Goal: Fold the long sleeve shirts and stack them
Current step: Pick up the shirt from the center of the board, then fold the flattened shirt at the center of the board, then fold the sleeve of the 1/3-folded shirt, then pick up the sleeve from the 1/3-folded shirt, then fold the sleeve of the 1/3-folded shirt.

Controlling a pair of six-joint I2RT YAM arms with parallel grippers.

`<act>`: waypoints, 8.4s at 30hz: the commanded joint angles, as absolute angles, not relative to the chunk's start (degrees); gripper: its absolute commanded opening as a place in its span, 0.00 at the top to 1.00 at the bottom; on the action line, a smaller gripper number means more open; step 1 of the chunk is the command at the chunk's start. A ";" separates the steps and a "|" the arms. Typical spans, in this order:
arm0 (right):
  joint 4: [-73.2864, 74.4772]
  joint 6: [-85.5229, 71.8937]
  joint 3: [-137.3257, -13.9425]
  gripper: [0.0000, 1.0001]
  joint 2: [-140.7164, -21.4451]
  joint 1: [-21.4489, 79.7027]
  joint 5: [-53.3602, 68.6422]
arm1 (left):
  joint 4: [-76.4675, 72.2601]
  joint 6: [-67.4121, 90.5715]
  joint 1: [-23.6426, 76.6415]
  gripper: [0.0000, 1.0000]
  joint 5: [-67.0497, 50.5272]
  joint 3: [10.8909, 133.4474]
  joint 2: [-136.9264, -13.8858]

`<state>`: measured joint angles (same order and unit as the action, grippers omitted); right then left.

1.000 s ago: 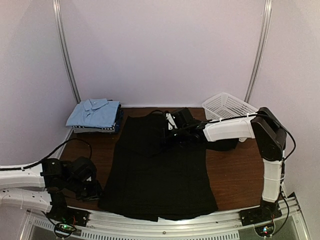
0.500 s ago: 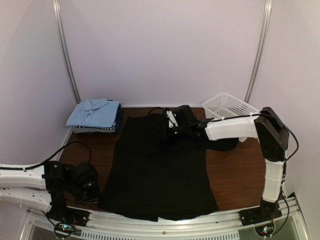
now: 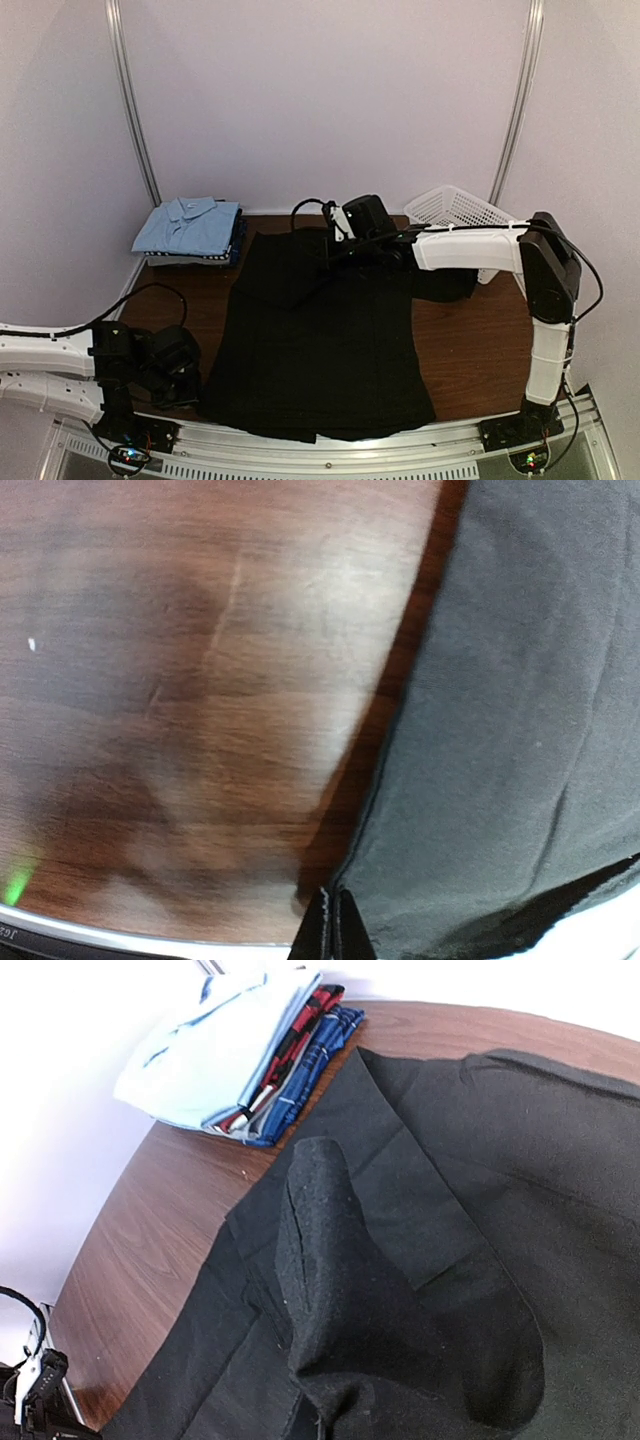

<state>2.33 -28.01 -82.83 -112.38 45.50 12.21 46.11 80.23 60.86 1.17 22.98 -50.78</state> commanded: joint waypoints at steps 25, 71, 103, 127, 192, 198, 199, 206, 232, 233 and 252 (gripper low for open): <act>13.01 -18.71 -92.76 1.00 -101.10 32.38 6.26 | 29.14 47.18 62.29 1.00 -17.12 53.82 -81.52; 10.86 -21.37 -75.69 1.00 -94.18 36.02 6.75 | 30.98 46.61 62.14 1.00 -23.30 45.61 -75.35; 16.79 -20.03 -70.87 1.00 -81.70 36.12 -5.05 | 25.17 40.09 62.20 1.00 -29.42 44.83 -82.26; 17.94 -15.39 -68.92 1.00 -78.12 36.08 1.18 | 23.63 39.21 62.10 0.59 -27.98 48.07 -84.79; 5.95 -26.31 -73.70 0.53 -103.60 49.22 17.47 | 4.18 41.94 50.11 0.44 -11.44 43.93 -80.57; 5.65 -28.17 -69.94 0.52 -100.75 49.27 13.85 | 12.82 43.52 54.01 0.44 -2.90 49.90 -87.34; 5.75 -28.27 -69.23 0.52 -100.06 49.27 12.79 | 13.85 44.04 54.23 0.45 -1.58 50.33 -87.98; 5.18 -30.11 -62.80 0.52 -94.65 48.82 6.05 | 15.20 43.50 54.40 0.87 -2.44 53.58 -89.01; -11.98 -41.56 -45.32 0.43 -86.39 45.52 -0.10 | -15.94 58.84 45.09 1.00 -31.26 69.52 -83.47; -12.76 -41.49 -45.39 0.41 -86.97 45.55 -0.11 | -15.87 58.85 44.86 1.00 -31.35 69.86 -83.57; -37.53 -27.81 -49.49 0.31 -102.41 54.23 -15.22 | -18.53 60.16 42.19 1.00 -33.97 72.41 -87.14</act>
